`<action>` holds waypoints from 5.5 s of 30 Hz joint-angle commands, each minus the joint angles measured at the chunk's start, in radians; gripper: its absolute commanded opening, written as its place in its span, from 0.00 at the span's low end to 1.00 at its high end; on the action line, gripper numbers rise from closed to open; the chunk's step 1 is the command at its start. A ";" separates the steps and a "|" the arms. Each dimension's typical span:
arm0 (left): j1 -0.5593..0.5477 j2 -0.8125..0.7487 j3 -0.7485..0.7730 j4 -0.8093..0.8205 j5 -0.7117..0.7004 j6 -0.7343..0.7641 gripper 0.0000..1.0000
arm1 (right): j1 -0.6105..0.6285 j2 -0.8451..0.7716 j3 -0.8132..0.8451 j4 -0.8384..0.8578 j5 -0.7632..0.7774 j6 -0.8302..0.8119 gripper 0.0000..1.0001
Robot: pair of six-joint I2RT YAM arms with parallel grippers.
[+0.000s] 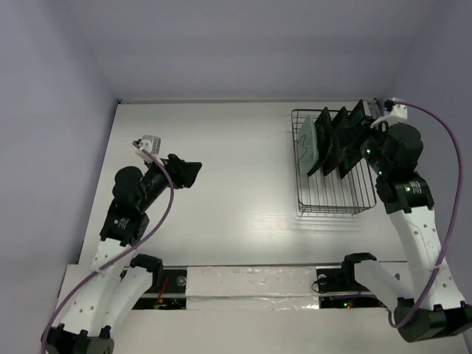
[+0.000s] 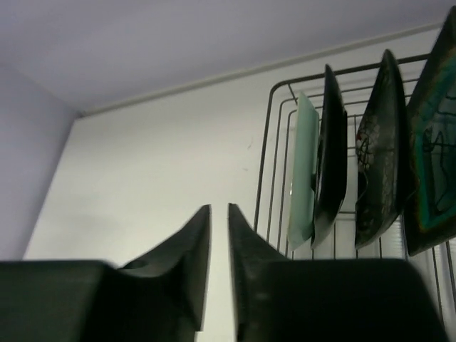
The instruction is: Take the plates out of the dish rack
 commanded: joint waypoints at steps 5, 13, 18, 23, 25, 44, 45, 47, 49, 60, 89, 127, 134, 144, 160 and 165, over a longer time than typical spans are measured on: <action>-0.003 -0.008 0.046 0.034 0.017 0.019 0.56 | 0.201 0.159 0.160 -0.095 0.196 -0.100 0.00; -0.003 0.001 0.053 0.002 -0.075 0.005 0.00 | 0.264 0.397 0.338 -0.192 0.411 -0.163 0.00; -0.003 -0.001 0.052 0.000 -0.084 -0.003 0.08 | 0.273 0.552 0.457 -0.264 0.485 -0.206 0.00; -0.003 -0.004 0.050 0.002 -0.083 -0.003 0.31 | 0.273 0.728 0.566 -0.321 0.555 -0.237 0.23; -0.003 -0.007 0.050 -0.001 -0.090 -0.003 0.32 | 0.273 0.771 0.594 -0.330 0.572 -0.243 0.36; -0.013 -0.014 0.053 -0.009 -0.097 0.004 0.36 | 0.273 0.963 0.563 -0.306 0.740 -0.228 0.39; -0.013 -0.016 0.053 -0.007 -0.094 0.005 0.36 | 0.273 0.969 0.563 -0.308 0.740 -0.231 0.39; -0.022 -0.014 0.053 -0.007 -0.095 0.005 0.36 | 0.273 1.001 0.571 -0.317 0.735 -0.235 0.38; -0.022 -0.017 0.053 -0.009 -0.095 0.007 0.36 | 0.273 1.021 0.576 -0.320 0.732 -0.238 0.37; -0.022 -0.017 0.055 -0.007 -0.092 0.008 0.36 | 0.264 1.029 0.596 -0.305 0.786 -0.278 0.15; -0.022 -0.021 0.049 -0.001 -0.080 0.007 0.60 | 0.385 0.736 0.784 -0.416 0.994 -0.341 0.00; -0.022 -0.025 0.067 -0.035 -0.141 0.010 0.64 | 0.735 1.542 0.988 0.461 0.026 0.617 0.04; -0.022 -0.021 0.065 -0.035 -0.138 0.011 0.64 | 0.744 1.569 0.917 0.501 0.012 0.647 0.34; -0.022 -0.021 0.066 -0.035 -0.146 0.013 0.64 | 0.744 1.448 0.742 0.510 0.069 0.567 0.79; -0.022 -0.028 0.062 -0.033 -0.157 0.016 0.53 | 0.720 1.022 0.476 0.415 0.327 0.208 0.00; -0.022 -0.027 0.062 -0.032 -0.155 0.017 0.30 | 0.643 0.822 0.387 0.311 0.411 0.046 0.00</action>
